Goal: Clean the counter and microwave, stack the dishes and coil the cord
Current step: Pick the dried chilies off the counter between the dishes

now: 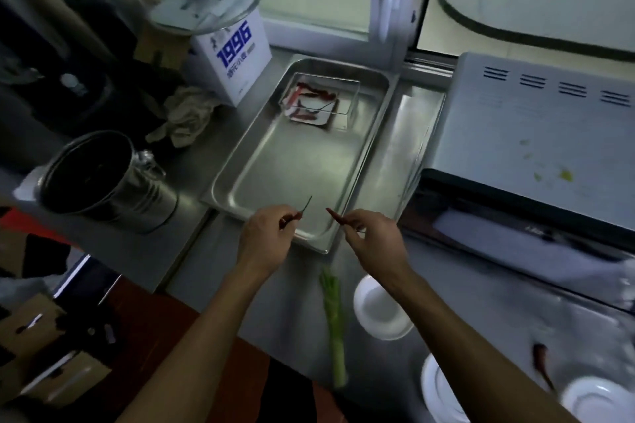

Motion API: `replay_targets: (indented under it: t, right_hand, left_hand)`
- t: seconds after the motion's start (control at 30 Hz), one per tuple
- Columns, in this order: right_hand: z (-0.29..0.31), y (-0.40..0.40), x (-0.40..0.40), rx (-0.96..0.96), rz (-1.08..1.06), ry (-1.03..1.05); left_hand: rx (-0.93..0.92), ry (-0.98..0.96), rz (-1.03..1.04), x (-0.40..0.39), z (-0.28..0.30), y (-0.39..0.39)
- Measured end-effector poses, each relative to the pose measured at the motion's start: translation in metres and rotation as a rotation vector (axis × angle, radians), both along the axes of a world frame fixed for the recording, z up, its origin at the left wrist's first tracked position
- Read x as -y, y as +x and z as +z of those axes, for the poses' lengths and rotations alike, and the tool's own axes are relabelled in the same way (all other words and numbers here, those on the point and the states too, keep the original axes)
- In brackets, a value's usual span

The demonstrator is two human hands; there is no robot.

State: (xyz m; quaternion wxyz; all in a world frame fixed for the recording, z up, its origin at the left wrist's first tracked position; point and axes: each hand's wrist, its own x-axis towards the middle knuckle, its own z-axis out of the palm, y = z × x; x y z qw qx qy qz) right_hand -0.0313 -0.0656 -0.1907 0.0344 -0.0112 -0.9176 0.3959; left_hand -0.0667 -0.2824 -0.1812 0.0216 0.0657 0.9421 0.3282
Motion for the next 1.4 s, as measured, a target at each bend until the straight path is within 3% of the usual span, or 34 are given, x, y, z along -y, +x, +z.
replay_targets:
  t: [0.5,0.83,1.07,1.27,1.4]
  right_hand:
    - [0.012,-0.142,0.051,0.057,-0.342,0.002]
    - [0.011,-0.23,0.035,0.035,-0.436,0.006]
    - [-0.006,-0.28,0.018,0.025,-0.371,0.036]
    - [-0.023,-0.327,0.011,0.022,-0.319,0.077]
    - [-0.039,-0.353,0.018,0.027,-0.238,0.139]
  left_hand:
    - [0.017,0.173,-0.136,0.03,-0.01,-0.227]
    - [-0.001,0.073,-0.212,-0.006,0.011,-0.363]
    - [-0.07,-0.253,-0.452,-0.03,-0.023,-0.4]
    - [-0.087,-0.349,-0.551,-0.032,-0.051,-0.404]
    - [-0.116,-0.282,-0.545,-0.028,-0.058,-0.399]
